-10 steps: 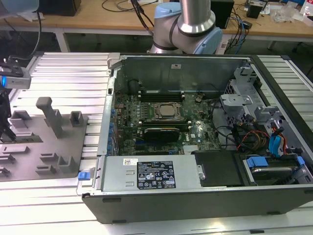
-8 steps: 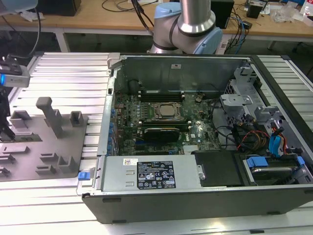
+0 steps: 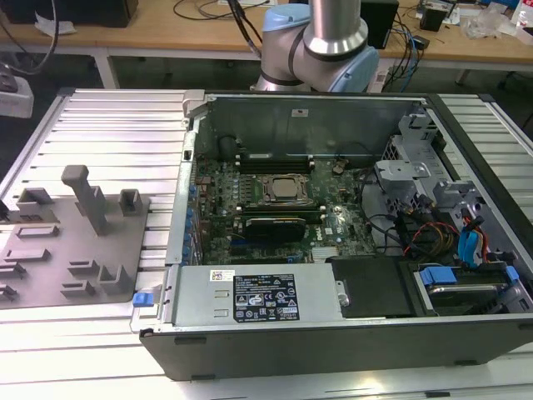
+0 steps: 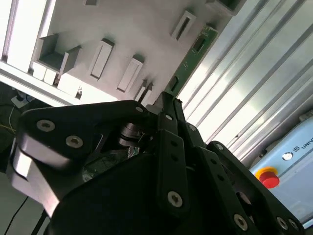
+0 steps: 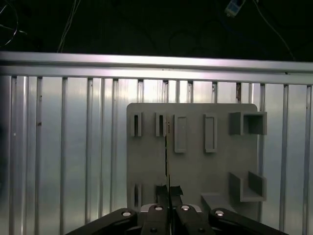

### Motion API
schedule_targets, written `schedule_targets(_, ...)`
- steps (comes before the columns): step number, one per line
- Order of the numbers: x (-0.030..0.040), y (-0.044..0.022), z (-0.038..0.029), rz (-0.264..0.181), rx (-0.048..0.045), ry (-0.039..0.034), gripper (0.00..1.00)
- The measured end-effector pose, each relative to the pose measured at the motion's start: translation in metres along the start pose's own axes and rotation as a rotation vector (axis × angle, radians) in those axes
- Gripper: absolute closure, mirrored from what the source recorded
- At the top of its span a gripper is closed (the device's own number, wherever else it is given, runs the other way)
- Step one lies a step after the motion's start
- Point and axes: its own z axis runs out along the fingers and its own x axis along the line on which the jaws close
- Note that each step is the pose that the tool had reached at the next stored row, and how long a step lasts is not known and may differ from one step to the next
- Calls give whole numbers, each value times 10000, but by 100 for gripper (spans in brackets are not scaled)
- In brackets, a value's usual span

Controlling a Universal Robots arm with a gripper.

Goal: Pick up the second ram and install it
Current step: 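Pick up the second ram and move it above second insertion slot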

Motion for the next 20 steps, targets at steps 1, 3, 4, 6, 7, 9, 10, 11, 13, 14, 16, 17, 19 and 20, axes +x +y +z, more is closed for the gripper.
schedule_targets(1, -17, -2, -19, 1, 0, 0, 87)
schedule_targets(3, -83, -15, -49, -1, -4, 0, 87)
schedule_targets(4, -103, -18, -59, 0, -6, 1, 87)
schedule_targets(6, -179, -23, -184, 0, -6, 0, 87)
schedule_targets(7, -195, -23, -279, 1, -6, -1, 87)
schedule_targets(9, -202, -20, -520, 0, -6, -1, 87)
schedule_targets(10, -205, -19, -667, 1, -6, -4, 87)
schedule_targets(11, -207, -17, -772, 1, -7, -16, 87)
schedule_targets(13, -208, -18, -790, 0, -3, -65, 87)
schedule_targets(14, -207, -18, -790, 0, -5, -65, 87)
schedule_targets(16, -203, -152, -791, 0, -9, -65, 87)
schedule_targets(17, -201, -222, -792, -1, -17, -65, 87)
schedule_targets(19, -198, -389, -793, 2, -45, -66, 87)
schedule_targets(20, -196, -439, -793, 2, -53, -67, 87)
